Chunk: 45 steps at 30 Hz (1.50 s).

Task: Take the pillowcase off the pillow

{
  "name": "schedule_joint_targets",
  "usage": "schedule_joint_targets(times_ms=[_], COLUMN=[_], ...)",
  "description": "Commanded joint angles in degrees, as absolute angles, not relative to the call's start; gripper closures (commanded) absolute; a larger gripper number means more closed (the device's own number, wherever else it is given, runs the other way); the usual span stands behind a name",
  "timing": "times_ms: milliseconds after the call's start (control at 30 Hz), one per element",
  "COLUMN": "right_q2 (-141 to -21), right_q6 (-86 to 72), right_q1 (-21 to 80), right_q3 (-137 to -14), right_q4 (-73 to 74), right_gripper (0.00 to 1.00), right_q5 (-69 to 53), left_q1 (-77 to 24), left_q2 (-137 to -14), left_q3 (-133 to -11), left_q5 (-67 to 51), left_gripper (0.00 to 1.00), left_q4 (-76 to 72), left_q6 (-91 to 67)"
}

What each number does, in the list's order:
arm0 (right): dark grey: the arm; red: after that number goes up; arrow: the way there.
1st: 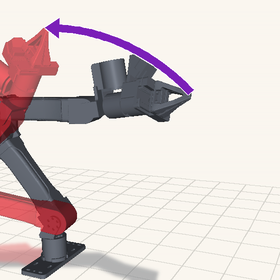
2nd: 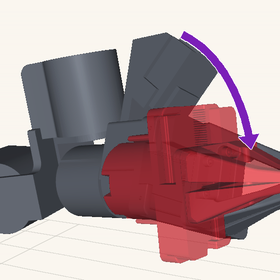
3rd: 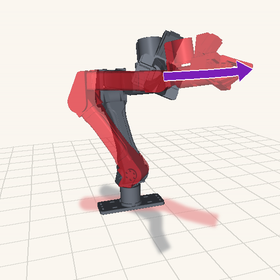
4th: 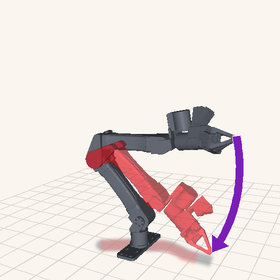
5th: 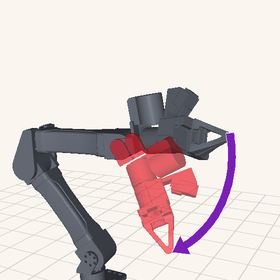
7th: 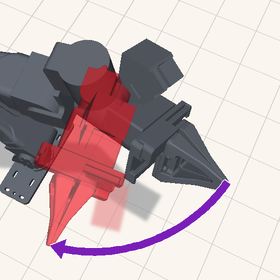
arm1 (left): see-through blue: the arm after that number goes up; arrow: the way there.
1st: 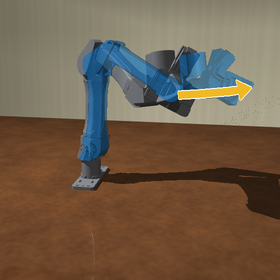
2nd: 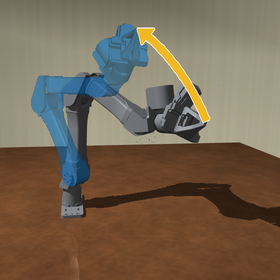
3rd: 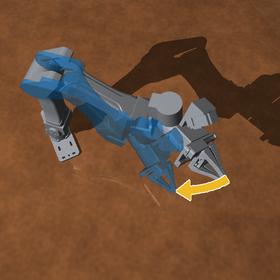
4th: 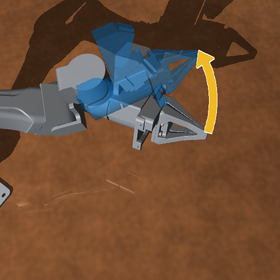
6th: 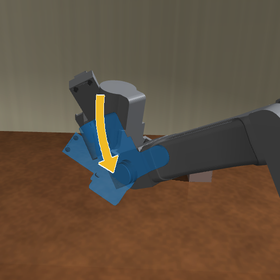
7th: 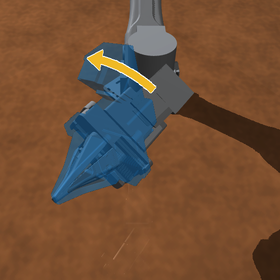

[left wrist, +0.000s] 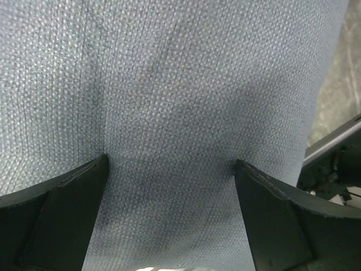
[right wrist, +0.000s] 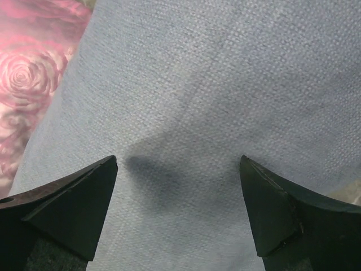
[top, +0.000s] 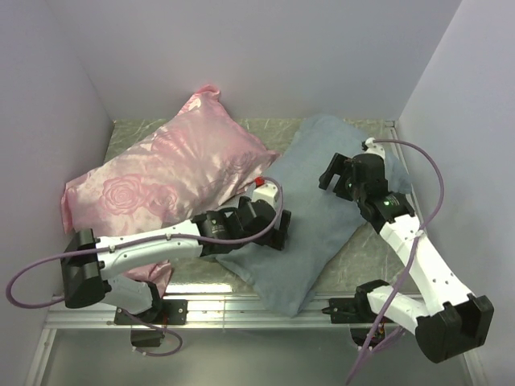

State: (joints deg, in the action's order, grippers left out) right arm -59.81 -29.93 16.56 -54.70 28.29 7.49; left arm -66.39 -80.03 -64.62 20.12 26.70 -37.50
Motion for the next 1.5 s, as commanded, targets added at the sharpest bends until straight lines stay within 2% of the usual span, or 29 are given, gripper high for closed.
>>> schedule_joint_targets(times_ms=[0, 33, 67, 100, 133, 167, 200, 267, 367, 400, 467, 500, 567, 600, 767, 900, 1167, 1200, 1267, 1300, 1333, 1400, 1467], right_q2=[-58.44, -60.10, -60.99, -61.61, -62.48, -62.93, -63.45, -64.42, -64.60, -64.43, -63.46, -63.11, -62.49, -62.14, -58.28, -58.70, -69.68, -71.87, -73.38, -73.21, -72.52, -69.11, -66.55], right_q6=[-28.56, -28.83, -29.00, -29.44, -29.62, -29.79, -29.88, -29.45, -29.53, -29.79, -30.32, -30.50, -30.85, -31.11, -33.48, -35.42, -36.12, -36.04, -35.77, -35.86, -35.95, -36.39, -36.65], right_q1=[17.23, 17.40, 18.01, 18.45, 18.81, 19.07, 19.16, 19.07, 18.98, 18.98, 18.99, 18.98, 19.07, 19.07, 20.12, 25.21, 41.65, 42.62, 44.91, 45.35, 45.96, 46.05, 45.88], right_q3=[-52.92, -52.74, -52.47, -51.69, -51.07, -50.63, -50.28, -50.62, -52.02, -52.38, -53.34, -53.78, -55.19, -55.37, -55.02, -55.02, -59.84, -60.46, -61.78, -61.70, -61.35, -60.03, -60.29], right_q4=[26.11, 25.84, 25.06, 24.44, 23.65, 22.60, 22.59, 22.76, 23.20, 23.29, 23.47, 23.55, 24.34, 24.43, 23.30, 19.43, 10.73, 10.46, 10.72, 10.90, 10.72, 10.90, 13.61], right_gripper=[0.04, 0.04, 0.04, 0.04, 0.04, 0.04, 0.04, 0.08, 0.29, 0.49, 0.68, 0.84, 0.97, 1.00, 1.00, 1.00, 1.00, 0.98, 0.84, 0.66, 0.57, 0.37, 0.31], right_q5=[7.91, 7.39, 6.60, 6.59, 6.77, 6.77, 7.03, 7.99, 8.00, 7.91, 7.56, 7.21, 5.72, 5.10, 0.80, -3.07, -3.70, -2.91, -1.94, -1.06, 0.86, 2.63, 6.66], left_q1=[-68.47, -68.38, -68.47, -68.38, -68.38, -68.38, -68.38, -68.38, -68.38, -68.38, -68.20, -66.98, -65.14, -63.21, -57.14, -46.01, -28.05, -25.95, -25.58, -25.58, -25.58, -25.58, -25.58], left_q2=[-79.97, -81.72, -85.31, -86.91, -88.05, -88.59, -88.68, -86.41, -82.46, -81.66, -79.90, -79.63, -79.19, -79.02, -77.44, -77.43, -78.83, -79.27, -78.49, -77.70, -76.83, -74.36, -73.22], left_q3=[-60.74, -61.60, -62.39, -63.10, -63.71, -64.42, -64.86, -67.14, -73.72, -75.92, -82.33, -84.18, -88.93, -90.25, -99.74, -104.32, -99.32, -98.71, -95.90, -94.50, -91.44, -88.35, -87.28], left_q5=[19.86, 20.21, 20.74, 20.83, 21.00, 21.70, 23.45, 25.30, 30.92, 32.59, 37.60, 38.23, 38.93, 39.11, 38.59, 36.92, 30.41, 29.63, 26.55, 25.50, 23.92, 23.03, 22.50], left_gripper=[0.00, 0.01, 0.06, 0.16, 0.67, 0.87, 1.00, 1.00, 1.00, 1.00, 1.00, 1.00, 1.00, 1.00, 1.00, 1.00, 1.00, 1.00, 0.88, 0.79, 0.63, 0.52, 0.45], left_q4=[23.30, 24.07, 24.60, 24.78, 24.87, 25.48, 26.18, 28.98, 33.91, 37.41, 39.89, 41.90, 43.50, 44.11, 46.05, 47.37, 44.74, 44.82, 43.86, 42.90, 40.72, 39.56, 39.29], left_q6=[-42.45, -42.97, -43.24, -43.24, -43.33, -43.59, -43.59, -43.07, -41.23, -40.79, -38.51, -37.71, -35.78, -35.16, -30.77, -27.69, -26.80, -27.50, -27.95, -27.86, -27.86, -27.43, -27.07])
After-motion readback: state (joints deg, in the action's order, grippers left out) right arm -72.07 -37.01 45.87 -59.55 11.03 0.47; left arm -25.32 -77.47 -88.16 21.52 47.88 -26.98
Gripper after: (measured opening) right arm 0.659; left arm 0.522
